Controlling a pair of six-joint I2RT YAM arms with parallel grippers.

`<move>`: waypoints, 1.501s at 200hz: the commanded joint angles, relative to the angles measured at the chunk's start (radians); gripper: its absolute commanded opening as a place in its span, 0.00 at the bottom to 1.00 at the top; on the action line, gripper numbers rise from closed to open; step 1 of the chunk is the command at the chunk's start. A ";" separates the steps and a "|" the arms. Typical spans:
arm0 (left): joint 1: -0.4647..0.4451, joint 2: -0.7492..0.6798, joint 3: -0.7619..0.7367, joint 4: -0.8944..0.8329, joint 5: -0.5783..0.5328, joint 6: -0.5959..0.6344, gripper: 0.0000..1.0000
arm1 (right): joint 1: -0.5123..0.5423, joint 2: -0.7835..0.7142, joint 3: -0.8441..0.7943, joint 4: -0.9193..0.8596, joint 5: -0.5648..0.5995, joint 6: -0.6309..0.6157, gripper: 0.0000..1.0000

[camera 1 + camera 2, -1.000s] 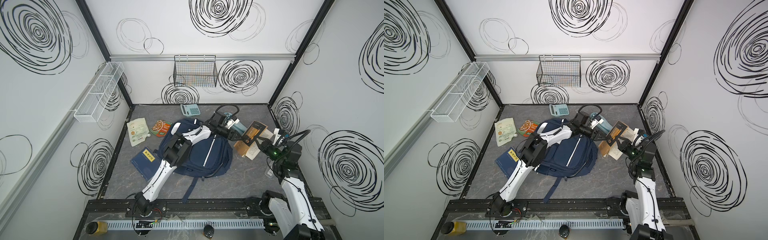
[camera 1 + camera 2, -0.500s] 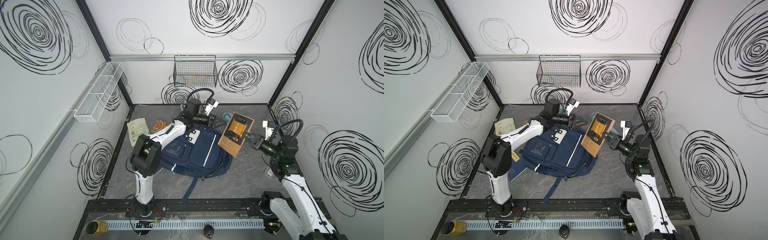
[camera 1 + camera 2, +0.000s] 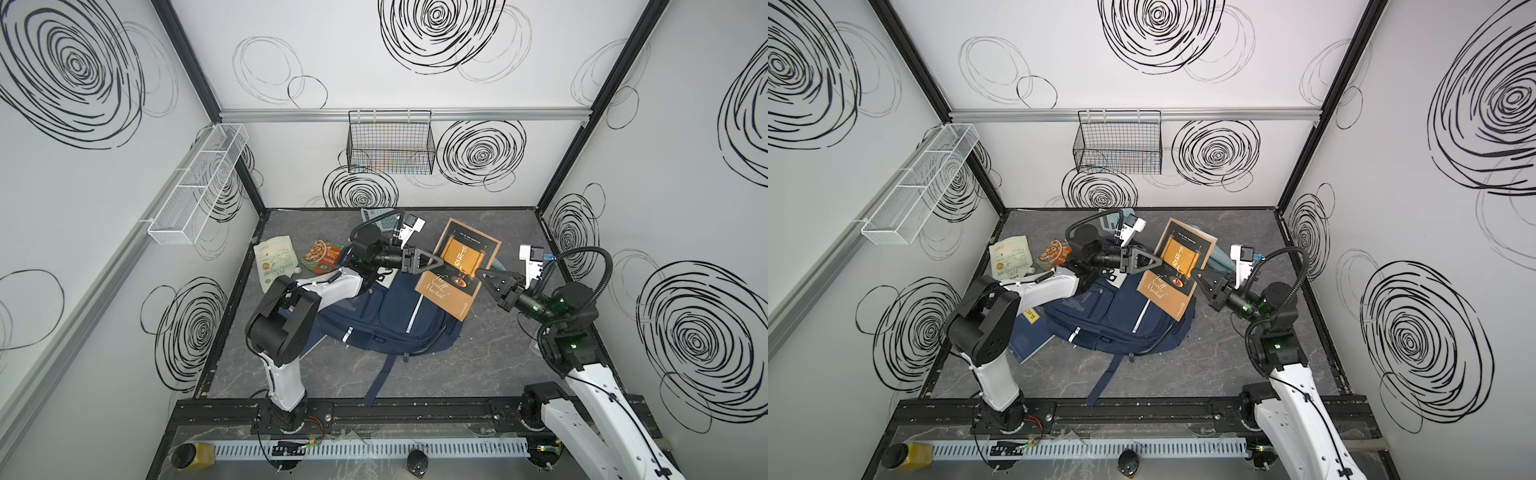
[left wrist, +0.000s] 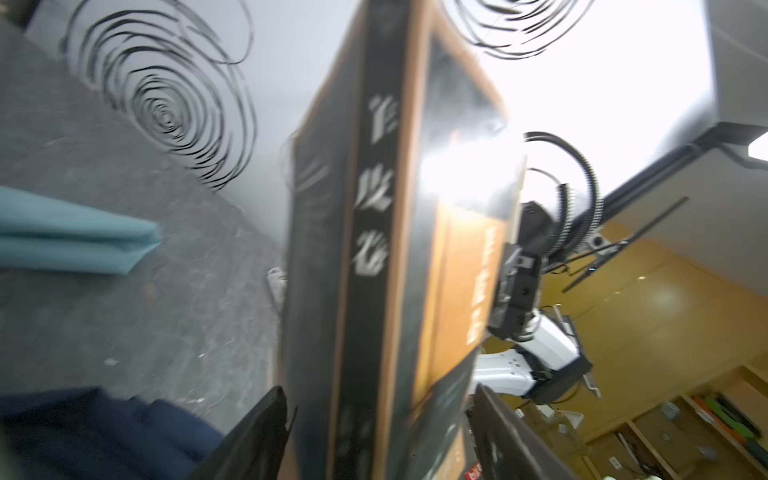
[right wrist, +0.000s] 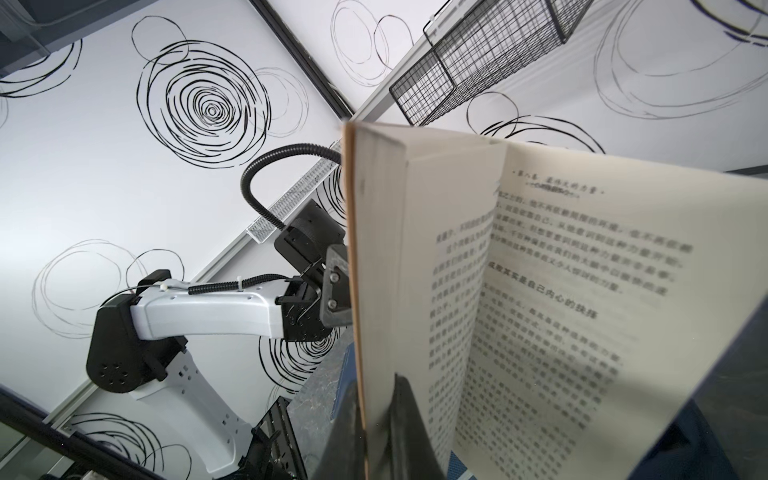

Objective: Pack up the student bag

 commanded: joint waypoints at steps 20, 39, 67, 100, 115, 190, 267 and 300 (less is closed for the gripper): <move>-0.004 0.090 0.009 0.594 0.058 -0.430 0.55 | 0.010 -0.009 0.015 0.098 -0.013 -0.022 0.00; -0.004 0.063 -0.004 0.480 0.053 -0.341 0.49 | 0.010 -0.009 0.020 0.078 -0.002 -0.038 0.00; 0.002 0.019 -0.026 0.336 0.042 -0.221 0.35 | 0.010 -0.015 0.021 0.055 0.022 -0.059 0.00; 0.020 -0.041 -0.036 0.333 0.013 -0.228 0.00 | 0.008 -0.026 0.054 -0.095 0.180 -0.131 0.55; 0.034 -0.098 -0.045 0.316 -0.008 -0.224 0.00 | 0.007 -0.032 0.061 -0.135 0.234 -0.154 0.88; 0.021 -0.339 -0.084 -0.187 -0.097 0.148 0.00 | 0.083 0.010 0.028 0.169 0.040 -0.039 1.00; -0.024 -0.354 -0.121 0.055 -0.063 -0.042 0.00 | 0.224 0.033 0.038 0.199 0.060 -0.069 0.99; -0.034 -0.389 -0.139 0.042 -0.063 -0.040 0.00 | 0.225 0.027 0.027 0.231 0.050 -0.053 0.88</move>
